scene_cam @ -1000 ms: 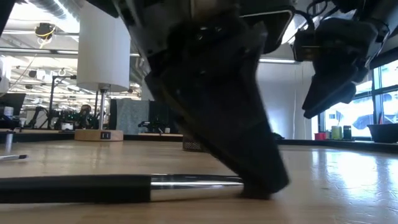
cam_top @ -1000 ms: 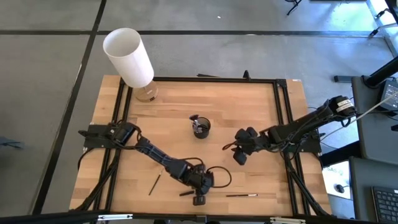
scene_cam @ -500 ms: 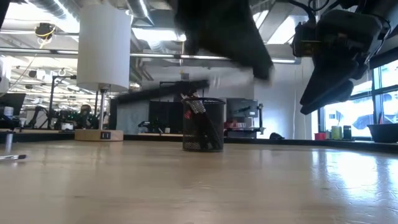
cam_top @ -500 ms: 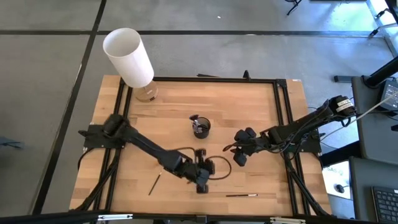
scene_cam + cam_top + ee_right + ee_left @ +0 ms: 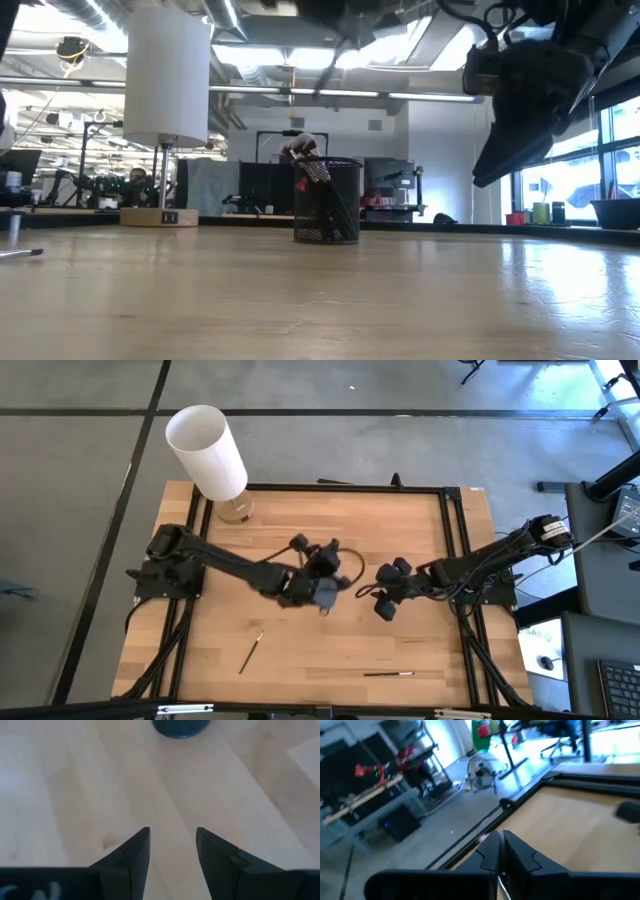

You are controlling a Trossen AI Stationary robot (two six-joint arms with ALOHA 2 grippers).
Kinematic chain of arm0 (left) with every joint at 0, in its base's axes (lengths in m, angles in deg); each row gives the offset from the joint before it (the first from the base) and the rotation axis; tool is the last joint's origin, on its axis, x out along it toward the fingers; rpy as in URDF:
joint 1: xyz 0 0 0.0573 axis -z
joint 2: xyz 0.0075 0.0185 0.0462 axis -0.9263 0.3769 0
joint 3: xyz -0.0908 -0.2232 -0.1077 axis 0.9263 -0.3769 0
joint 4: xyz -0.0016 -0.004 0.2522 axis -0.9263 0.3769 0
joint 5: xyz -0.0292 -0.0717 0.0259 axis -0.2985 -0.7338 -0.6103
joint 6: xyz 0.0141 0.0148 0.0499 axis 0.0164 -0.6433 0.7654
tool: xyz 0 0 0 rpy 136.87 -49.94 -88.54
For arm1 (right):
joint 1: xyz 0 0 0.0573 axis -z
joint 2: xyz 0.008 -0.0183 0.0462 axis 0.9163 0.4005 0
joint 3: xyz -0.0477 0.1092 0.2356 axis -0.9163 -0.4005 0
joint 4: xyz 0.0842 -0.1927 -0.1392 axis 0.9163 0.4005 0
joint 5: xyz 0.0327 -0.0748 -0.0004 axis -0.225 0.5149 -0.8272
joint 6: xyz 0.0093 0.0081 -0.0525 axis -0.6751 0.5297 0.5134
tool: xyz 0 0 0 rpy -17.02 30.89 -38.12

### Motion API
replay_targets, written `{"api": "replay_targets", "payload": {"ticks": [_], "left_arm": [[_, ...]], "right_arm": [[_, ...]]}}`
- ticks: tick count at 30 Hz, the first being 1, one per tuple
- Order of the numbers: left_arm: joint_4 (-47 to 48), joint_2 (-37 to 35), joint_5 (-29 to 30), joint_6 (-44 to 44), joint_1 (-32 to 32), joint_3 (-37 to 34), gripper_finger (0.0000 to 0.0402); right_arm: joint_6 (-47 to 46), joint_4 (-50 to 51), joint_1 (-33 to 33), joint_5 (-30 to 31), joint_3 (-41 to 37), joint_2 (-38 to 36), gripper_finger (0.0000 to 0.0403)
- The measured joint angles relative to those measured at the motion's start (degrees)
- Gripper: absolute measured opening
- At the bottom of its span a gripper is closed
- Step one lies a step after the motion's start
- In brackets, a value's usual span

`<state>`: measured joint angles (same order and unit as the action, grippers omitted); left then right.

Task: Pick & Place Makeup Brushes
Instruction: Put the powder brush into the makeup brush holder

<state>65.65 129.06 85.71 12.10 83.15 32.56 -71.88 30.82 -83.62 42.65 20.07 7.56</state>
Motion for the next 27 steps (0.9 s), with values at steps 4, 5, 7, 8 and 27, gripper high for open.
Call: {"api": "replay_targets", "payload": {"ticks": [4, 5, 7, 8, 27], "left_arm": [[-1.7, 2.2, 0.8, -5.4, -4.7, -1.9, 0.0017], [-3.1, 2.4, 1.4, -7.7, -5.9, -2.9, 0.0018], [-5.3, 2.4, 2.4, -12.5, -7.7, -5.3, 0.002], [-5.6, 2.4, 3.2, -14.7, -8.5, -6.5, 0.0021], [-6.5, 2.5, 13.0, -31.7, -7.1, -12.5, 0.0041]], "right_arm": [[0.7, 2.7, 1.4, 2.1, 0.0, 0.0, 0.0158], [0.7, 3.7, 1.6, 2.7, 0.0, 0.0, 0.0158], [0.6, 5.4, 2.2, 2.8, 0.0, 0.0, 0.0158], [0.6, 6.2, 2.4, 2.8, 0.0, 0.0, 0.0158], [3.9, 7.4, 8.2, 4.3, 0.0, 0.0, 0.0158]]}}
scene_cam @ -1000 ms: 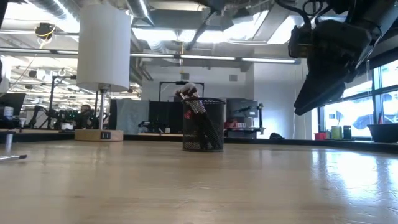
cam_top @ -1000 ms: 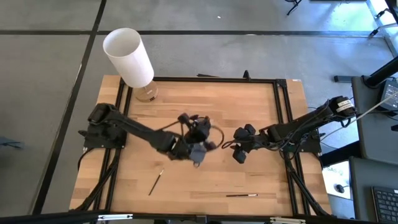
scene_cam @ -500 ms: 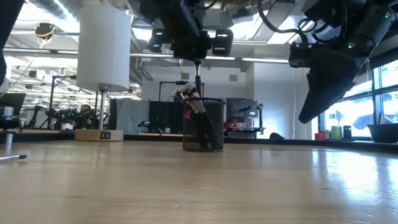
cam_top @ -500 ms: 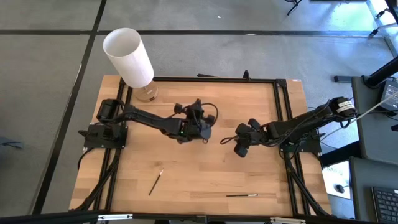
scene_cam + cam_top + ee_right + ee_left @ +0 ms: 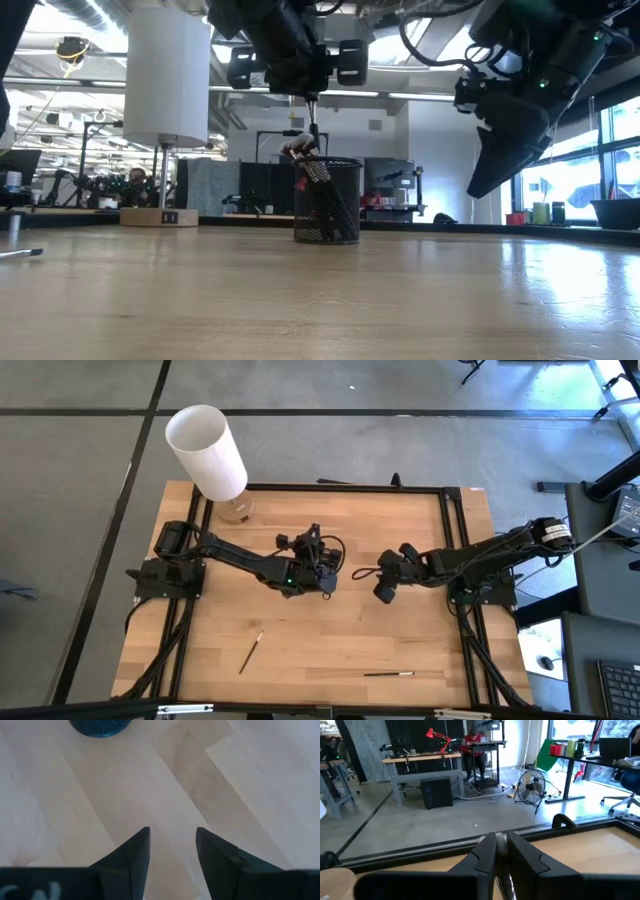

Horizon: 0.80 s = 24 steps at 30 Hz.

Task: Pick & Place Makeup Brushes
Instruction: Put the powder brush into the makeup brush holder, then put the eyeshadow brush into the makeup brush holder

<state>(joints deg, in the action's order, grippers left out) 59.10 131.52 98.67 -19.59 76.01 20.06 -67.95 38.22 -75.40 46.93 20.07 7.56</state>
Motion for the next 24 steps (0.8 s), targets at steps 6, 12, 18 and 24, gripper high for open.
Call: {"api": "replay_targets", "payload": {"ticks": [6, 12, 18, 24], "left_arm": [[0.1, 0.0, -2.7, 1.2, 0.0, 0.0, 0.0087], [0.4, -0.3, -4.4, 10.3, 1.2, 0.0, 0.0132], [1.4, -3.0, -11.2, 29.9, 5.2, 0.0, 0.014], [3.0, -4.4, -21.1, 33.3, 11.9, 0.0, 0.013]], "right_arm": [[0.2, -1.4, 0.0, -0.6, 0.0, -0.4, 0.0158], [1.3, -1.4, -0.2, -3.2, 0.0, -2.8, 0.0158], [0.9, -0.2, -2.9, -15.3, 0.0, -7.5, 0.0158], [-10.0, 0.8, -9.7, -21.9, 0.0, -6.3, 0.0155]]}}
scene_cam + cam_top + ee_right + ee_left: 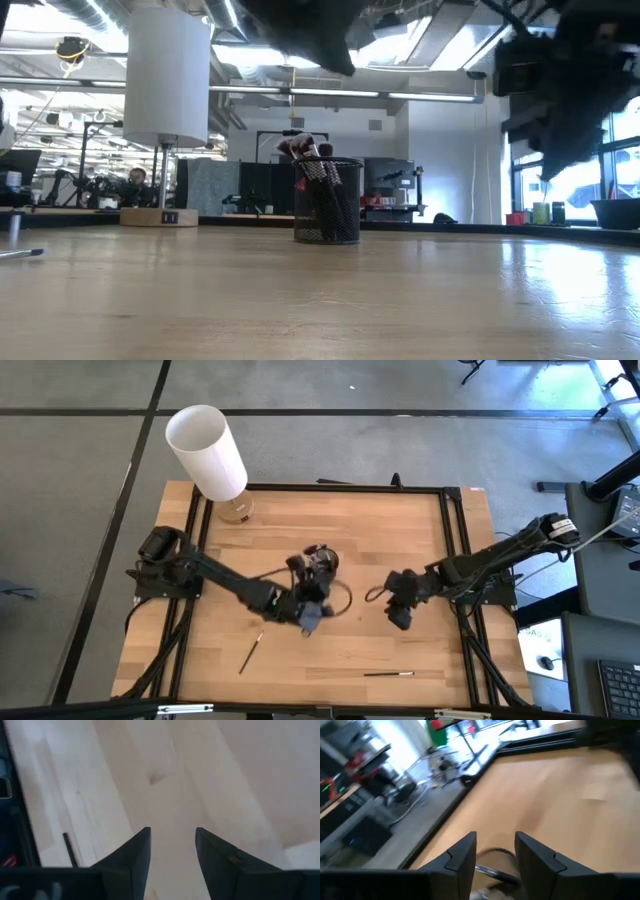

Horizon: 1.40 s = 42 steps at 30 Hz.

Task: Pick & Place Makeup Brushes
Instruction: Put the eyeshadow brush into the makeup brush holder

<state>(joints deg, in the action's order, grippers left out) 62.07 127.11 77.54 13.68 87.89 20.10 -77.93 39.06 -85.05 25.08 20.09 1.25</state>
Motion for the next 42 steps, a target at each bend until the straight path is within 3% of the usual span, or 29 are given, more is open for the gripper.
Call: {"api": "replay_targets", "payload": {"ticks": [6, 12, 14, 23, 34, 42], "left_arm": [[-0.3, 0.1, -1.8, 2.6, 6.2, 0.0, 0.0125], [-0.3, 0.2, -19.6, 2.7, 6.5, 0.0, 0.0123], [-0.5, 0.5, -22.8, 2.8, 5.7, 0.0, 0.0122], [-1.8, 1.1, -22.0, 5.7, 2.1, 0.0, 0.0118], [-6.2, 2.0, -21.8, 11.4, -1.9, 0.0, 0.012], [-4.8, 2.0, -22.2, 8.7, -1.5, 0.0, 0.012]], "right_arm": [[-10.6, 0.2, -9.8, 5.4, 2.2, 4.4, 0.011], [-11.9, 2.1, -19.7, 5.4, 8.0, 10.8, 0.0074], [-12.8, 4.7, -22.8, 5.1, 10.1, 13.7, 0.0066], [-17.1, 13.1, -31.4, 3.4, 21.6, 26.9, 0.0073], [-19.8, 14.0, -36.3, -1.8, 25.2, 36.2, 0.0151], [-15.7, 15.9, -36.5, -2.2, 25.4, 38.5, 0.012]]}}
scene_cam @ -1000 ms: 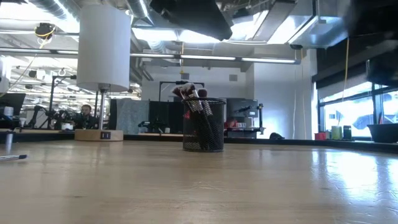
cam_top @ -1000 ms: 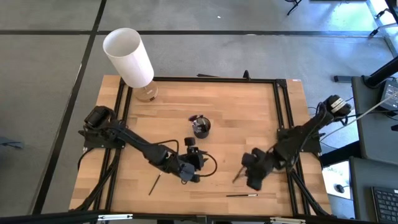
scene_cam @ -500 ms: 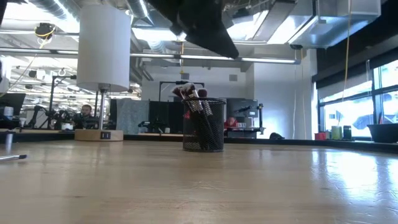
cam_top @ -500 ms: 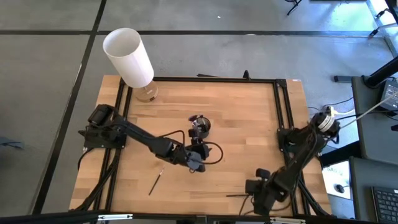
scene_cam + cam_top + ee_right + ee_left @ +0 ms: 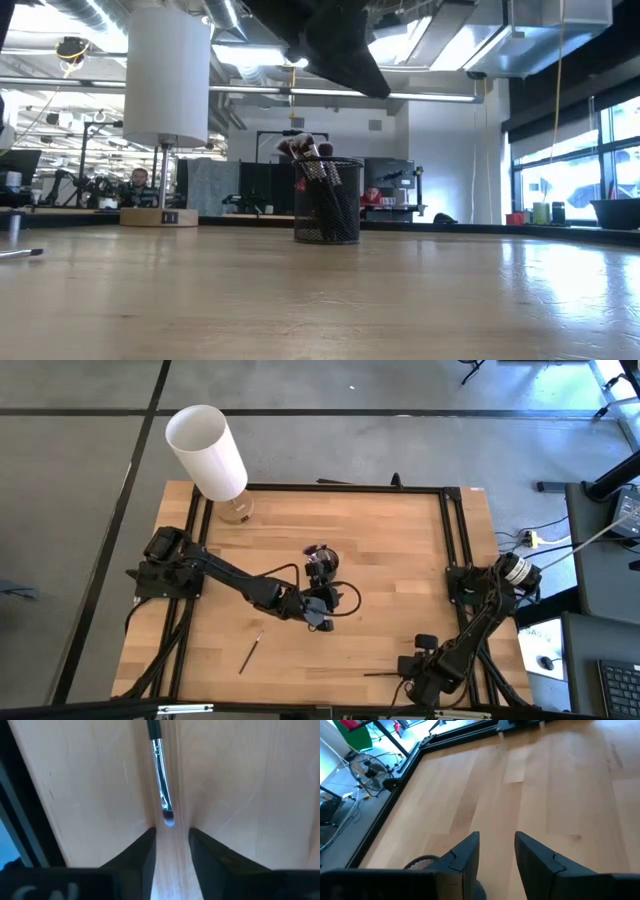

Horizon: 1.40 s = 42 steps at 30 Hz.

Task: Pick & Place Makeup Brushes
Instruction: Put the eyeshadow brush into the makeup brush holder

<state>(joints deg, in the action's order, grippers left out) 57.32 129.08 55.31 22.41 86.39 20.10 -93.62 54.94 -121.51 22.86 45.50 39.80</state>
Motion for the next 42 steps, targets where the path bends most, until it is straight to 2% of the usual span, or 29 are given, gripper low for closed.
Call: {"api": "replay_targets", "payload": {"ticks": [5, 10, 15, 22, 26, 42], "left_arm": [[1.1, 0.0, 1.9, -0.7, 1.7, 0.0, 0.0117], [1.1, 0.0, 2.3, -1.0, 3.0, 0.0, 0.0114], [1.2, 0.0, 2.4, -0.9, 3.3, 0.0, 0.0117], [2.8, 0.0, 2.4, -1.1, 3.2, 0.0, 0.0118], [2.8, 0.0, 2.4, -1.7, 3.2, 0.0, 0.0118], [7.0, 0.0, 4.0, -5.0, 3.1, 0.0, 0.0113]], "right_arm": [[0.5, -0.7, 0.0, 0.7, -0.1, 0.0, 0.0081], [0.3, -1.2, 0.0, 0.6, -0.1, 0.1, 0.0062], [0.7, -1.6, 0.0, 0.9, -0.1, 0.1, 0.0066], [1.6, -2.1, 0.8, 0.7, -0.1, 0.1, 0.0097], [3.0, -2.5, 1.0, 0.7, -0.2, 0.2, 0.0097], [3.9, -3.1, 2.8, 1.8, -0.2, 0.2, 0.0016]]}}
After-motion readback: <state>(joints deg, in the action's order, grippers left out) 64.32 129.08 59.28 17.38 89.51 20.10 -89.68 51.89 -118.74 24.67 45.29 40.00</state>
